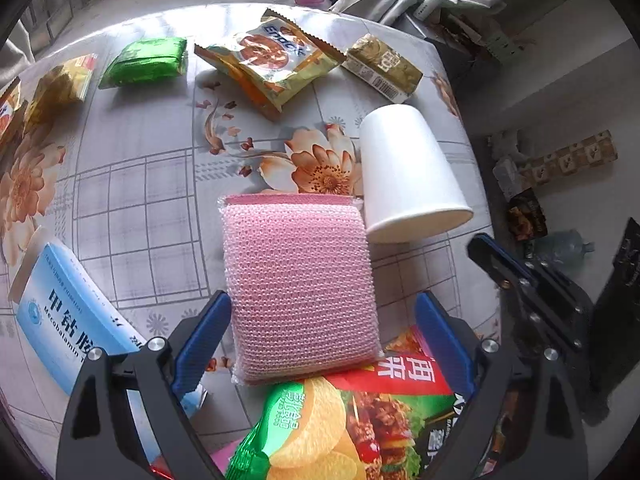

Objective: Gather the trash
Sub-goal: 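Close the left tool on the pink sponge while the right tool reaches the white paper cup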

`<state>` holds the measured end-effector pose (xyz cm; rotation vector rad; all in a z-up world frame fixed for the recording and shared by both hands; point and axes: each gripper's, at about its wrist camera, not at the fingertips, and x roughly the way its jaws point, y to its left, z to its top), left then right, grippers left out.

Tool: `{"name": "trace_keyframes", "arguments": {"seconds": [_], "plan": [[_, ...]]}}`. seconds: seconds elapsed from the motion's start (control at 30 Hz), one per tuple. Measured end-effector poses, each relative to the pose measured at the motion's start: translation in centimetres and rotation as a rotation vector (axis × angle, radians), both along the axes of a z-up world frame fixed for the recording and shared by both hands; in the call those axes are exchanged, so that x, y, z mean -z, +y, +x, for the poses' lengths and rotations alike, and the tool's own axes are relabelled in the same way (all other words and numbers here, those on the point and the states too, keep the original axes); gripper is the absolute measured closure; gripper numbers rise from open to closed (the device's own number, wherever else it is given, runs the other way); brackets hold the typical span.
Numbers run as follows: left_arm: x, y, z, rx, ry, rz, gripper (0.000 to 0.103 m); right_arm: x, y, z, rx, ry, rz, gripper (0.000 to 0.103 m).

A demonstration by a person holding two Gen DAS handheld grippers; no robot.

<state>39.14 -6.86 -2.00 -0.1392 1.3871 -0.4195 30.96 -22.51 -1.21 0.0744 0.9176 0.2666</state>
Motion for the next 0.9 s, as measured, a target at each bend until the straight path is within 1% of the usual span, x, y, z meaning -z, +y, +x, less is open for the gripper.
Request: {"name": "trace_keyframes", "arguments": {"seconds": [0.13, 0.2, 0.23, 0.27, 0.3, 0.4, 0.53, 0.6, 0.73, 0.9], "plan": [[0.4, -0.7, 0.2, 0.009, -0.001, 0.027, 0.012, -0.5, -0.4, -0.6, 0.009, -0.021, -0.023, 0.103], [0.7, -1.0, 0.5, 0.012, 0.002, 0.048, 0.012, -0.7, -0.6, -0.6, 0.017, -0.029, -0.031, 0.100], [0.9, -1.1, 0.6, 0.010, 0.006, 0.052, 0.012, -0.7, -0.7, -0.6, 0.023, -0.033, -0.037, 0.097], [1.0, -1.3, 0.7, 0.009, 0.007, 0.056, 0.012, -0.8, -0.8, -0.5, 0.027, -0.034, -0.035, 0.090], [1.1, -1.4, 0.7, 0.008, 0.008, 0.060, 0.012, -0.8, -0.9, -0.5, 0.031, -0.034, -0.029, 0.085], [1.3, -1.8, 1.0, 0.012, -0.001, 0.084, 0.012, -0.7, -1.2, -0.3, 0.041, -0.031, -0.023, 0.075], [1.8, -2.5, 1.1, 0.039, -0.027, 0.150, 0.012, -0.4, -1.0, 0.1, 0.035, -0.029, -0.026, 0.071], [2.0, -2.8, 1.3, 0.054, -0.039, 0.175, 0.012, -0.2, -0.6, 0.3, 0.025, -0.033, -0.040, 0.064], [2.3, -3.5, 1.6, 0.066, -0.043, 0.192, 0.012, 0.1, 0.4, 0.9, -0.007, -0.036, -0.081, 0.062], [2.9, -3.5, 2.4, 0.056, -0.027, 0.187, 0.012, 0.8, 1.1, 2.1, -0.018, -0.023, -0.103, 0.062]]}}
